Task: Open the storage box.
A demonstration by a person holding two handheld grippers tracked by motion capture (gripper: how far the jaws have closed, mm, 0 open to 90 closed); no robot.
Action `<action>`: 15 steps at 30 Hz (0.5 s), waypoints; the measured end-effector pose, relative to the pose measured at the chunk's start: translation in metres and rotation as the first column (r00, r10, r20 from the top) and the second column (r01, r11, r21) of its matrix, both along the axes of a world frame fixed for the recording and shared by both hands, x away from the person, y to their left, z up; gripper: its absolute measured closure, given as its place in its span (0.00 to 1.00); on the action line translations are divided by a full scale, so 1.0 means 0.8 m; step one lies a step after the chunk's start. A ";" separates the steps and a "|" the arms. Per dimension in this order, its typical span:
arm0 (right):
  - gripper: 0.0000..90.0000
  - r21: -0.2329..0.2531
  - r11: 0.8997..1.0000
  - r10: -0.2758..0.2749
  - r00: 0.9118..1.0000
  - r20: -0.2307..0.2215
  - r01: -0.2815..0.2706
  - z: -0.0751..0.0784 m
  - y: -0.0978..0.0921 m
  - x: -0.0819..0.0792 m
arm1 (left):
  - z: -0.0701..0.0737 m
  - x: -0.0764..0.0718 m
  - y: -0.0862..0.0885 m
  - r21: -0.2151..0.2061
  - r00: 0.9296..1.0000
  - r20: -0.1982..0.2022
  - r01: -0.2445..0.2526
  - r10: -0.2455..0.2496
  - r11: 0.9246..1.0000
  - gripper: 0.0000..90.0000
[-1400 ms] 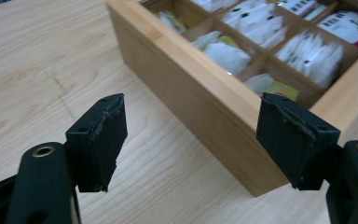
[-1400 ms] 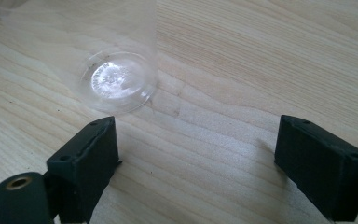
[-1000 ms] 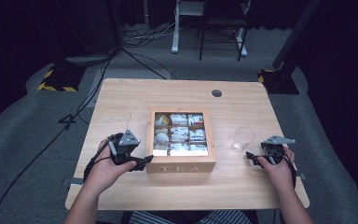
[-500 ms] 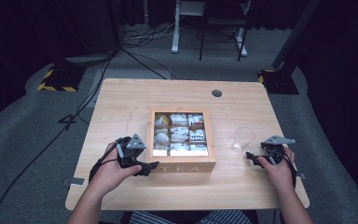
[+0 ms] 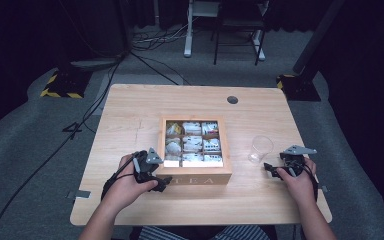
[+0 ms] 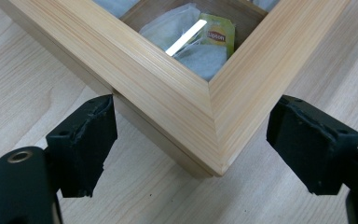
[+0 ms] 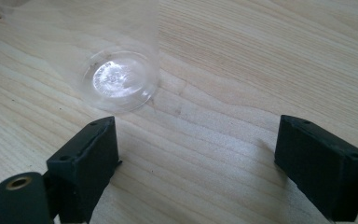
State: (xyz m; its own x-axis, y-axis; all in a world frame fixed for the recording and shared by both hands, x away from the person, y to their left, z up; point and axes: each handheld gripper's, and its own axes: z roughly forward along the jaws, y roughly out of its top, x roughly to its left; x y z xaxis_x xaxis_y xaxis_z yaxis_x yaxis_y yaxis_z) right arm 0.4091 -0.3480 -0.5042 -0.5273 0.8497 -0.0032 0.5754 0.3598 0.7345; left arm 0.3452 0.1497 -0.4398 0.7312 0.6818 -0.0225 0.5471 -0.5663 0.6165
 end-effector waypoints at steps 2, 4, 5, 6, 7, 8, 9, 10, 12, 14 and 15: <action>0.15 0.000 1.000 0.000 1.000 0.000 0.000 0.000 0.000 0.000 | 0.000 0.000 0.000 -0.004 1.000 -0.002 -0.002 0.002 1.000 0.18; 0.15 0.000 1.000 0.000 1.000 0.000 0.000 0.000 0.000 0.000 | 0.001 0.000 0.000 -0.010 1.000 -0.001 -0.004 0.004 1.000 0.18; 0.15 0.000 1.000 0.000 1.000 0.000 0.000 0.000 0.000 0.000 | 0.001 0.000 0.000 -0.010 1.000 -0.001 -0.004 0.004 1.000 0.18; 0.15 0.000 1.000 0.000 1.000 0.000 0.000 0.000 0.000 0.000 | 0.001 0.000 0.000 -0.010 1.000 0.000 -0.004 0.004 1.000 0.18; 0.15 0.000 1.000 0.000 1.000 0.000 0.000 0.000 0.000 0.000 | 0.001 0.000 0.001 -0.011 1.000 0.000 -0.003 0.003 1.000 0.18; 0.15 0.000 1.000 0.000 1.000 0.000 0.000 0.000 0.000 0.000 | 0.001 0.000 0.001 -0.010 1.000 0.003 0.000 0.000 1.000 0.18; 0.15 0.000 1.000 0.000 1.000 0.000 0.000 0.000 0.000 0.000 | 0.001 0.000 0.001 -0.012 1.000 0.002 0.000 0.000 1.000 0.18; 0.15 0.000 1.000 0.000 1.000 0.000 0.000 0.000 0.000 0.000 | 0.002 0.000 0.001 -0.007 1.000 0.006 0.000 0.000 1.000 0.18; 0.15 0.000 1.000 0.000 1.000 0.000 0.000 0.000 0.000 0.000 | 0.004 -0.001 0.002 -0.015 1.000 0.022 0.003 -0.002 1.000 0.18; 0.15 0.000 1.000 0.000 1.000 0.000 0.000 0.000 0.000 0.000 | 0.006 -0.002 0.001 -0.010 1.000 0.018 -0.002 0.002 1.000 0.21; 0.15 0.000 1.000 0.000 1.000 0.000 0.000 0.000 0.000 0.000 | 0.006 -0.002 0.001 -0.011 1.000 0.018 -0.003 0.003 1.000 0.21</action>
State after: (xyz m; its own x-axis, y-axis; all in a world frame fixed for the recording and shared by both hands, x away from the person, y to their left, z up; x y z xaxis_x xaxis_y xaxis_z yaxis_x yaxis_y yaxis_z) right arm 0.4092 -0.3480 -0.5042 -0.5273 0.8497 -0.0035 0.5753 0.3600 0.7345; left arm 0.3436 0.1506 -0.4354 0.7296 0.6837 -0.0164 0.5372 -0.5581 0.6324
